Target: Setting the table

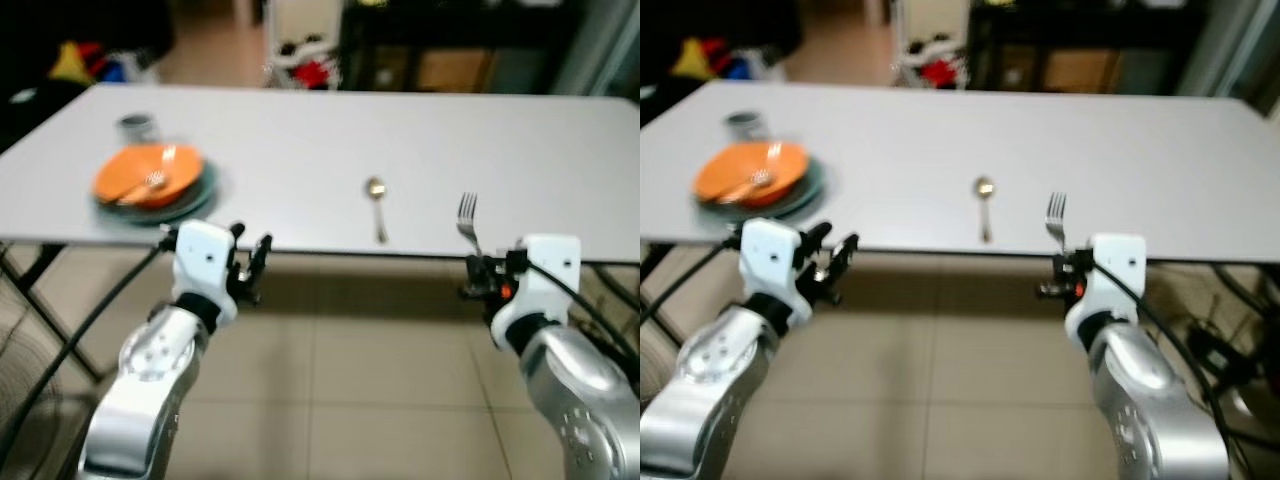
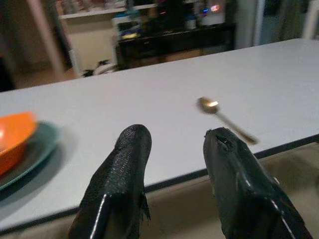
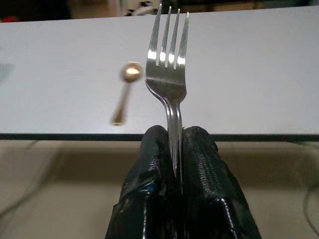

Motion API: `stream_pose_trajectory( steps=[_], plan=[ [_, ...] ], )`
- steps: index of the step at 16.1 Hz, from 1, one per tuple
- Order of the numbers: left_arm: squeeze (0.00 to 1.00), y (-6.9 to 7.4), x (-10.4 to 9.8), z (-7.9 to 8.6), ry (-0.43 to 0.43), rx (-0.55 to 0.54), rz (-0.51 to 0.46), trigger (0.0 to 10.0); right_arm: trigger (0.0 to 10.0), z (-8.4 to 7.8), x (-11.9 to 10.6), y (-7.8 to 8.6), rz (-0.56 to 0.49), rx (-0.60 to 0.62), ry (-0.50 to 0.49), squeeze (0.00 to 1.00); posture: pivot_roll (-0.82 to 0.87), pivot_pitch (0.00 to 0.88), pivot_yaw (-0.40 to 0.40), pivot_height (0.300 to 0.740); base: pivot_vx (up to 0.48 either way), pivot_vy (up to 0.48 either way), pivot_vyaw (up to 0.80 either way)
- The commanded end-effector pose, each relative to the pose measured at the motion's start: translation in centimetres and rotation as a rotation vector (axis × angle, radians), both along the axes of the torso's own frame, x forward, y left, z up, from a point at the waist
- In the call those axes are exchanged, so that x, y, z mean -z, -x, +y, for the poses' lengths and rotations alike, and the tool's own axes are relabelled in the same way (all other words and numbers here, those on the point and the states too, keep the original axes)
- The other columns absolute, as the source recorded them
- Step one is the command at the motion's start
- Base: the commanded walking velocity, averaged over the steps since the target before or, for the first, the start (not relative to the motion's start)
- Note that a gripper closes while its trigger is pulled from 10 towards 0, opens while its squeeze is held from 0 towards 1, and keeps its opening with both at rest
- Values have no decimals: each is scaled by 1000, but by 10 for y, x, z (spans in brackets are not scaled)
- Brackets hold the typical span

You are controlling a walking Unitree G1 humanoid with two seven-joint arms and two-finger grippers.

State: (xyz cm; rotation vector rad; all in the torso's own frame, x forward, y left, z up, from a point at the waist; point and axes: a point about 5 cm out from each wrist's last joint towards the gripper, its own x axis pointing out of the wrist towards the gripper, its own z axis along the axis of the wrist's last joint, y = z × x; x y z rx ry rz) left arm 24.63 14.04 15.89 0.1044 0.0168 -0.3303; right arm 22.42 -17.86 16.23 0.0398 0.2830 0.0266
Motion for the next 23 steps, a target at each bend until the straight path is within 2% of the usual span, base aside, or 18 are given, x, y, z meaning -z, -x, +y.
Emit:
stream_pose_trajectory(
  steps=[1, 23],
  plan=[
    [0, 1, -1, -6, 6, 24, -2, 10000, 10000, -5, 1, 1, 16, 16, 11, 0, 52, 0, 27, 740, 315, 0, 0],
    [0, 3, 0, -8, 11, 29, -4, 10000, 10000, -5, 5, -3, 42, 9, 39, 0, 53, 0, 13, 740, 317, 0, 0]
  ],
)
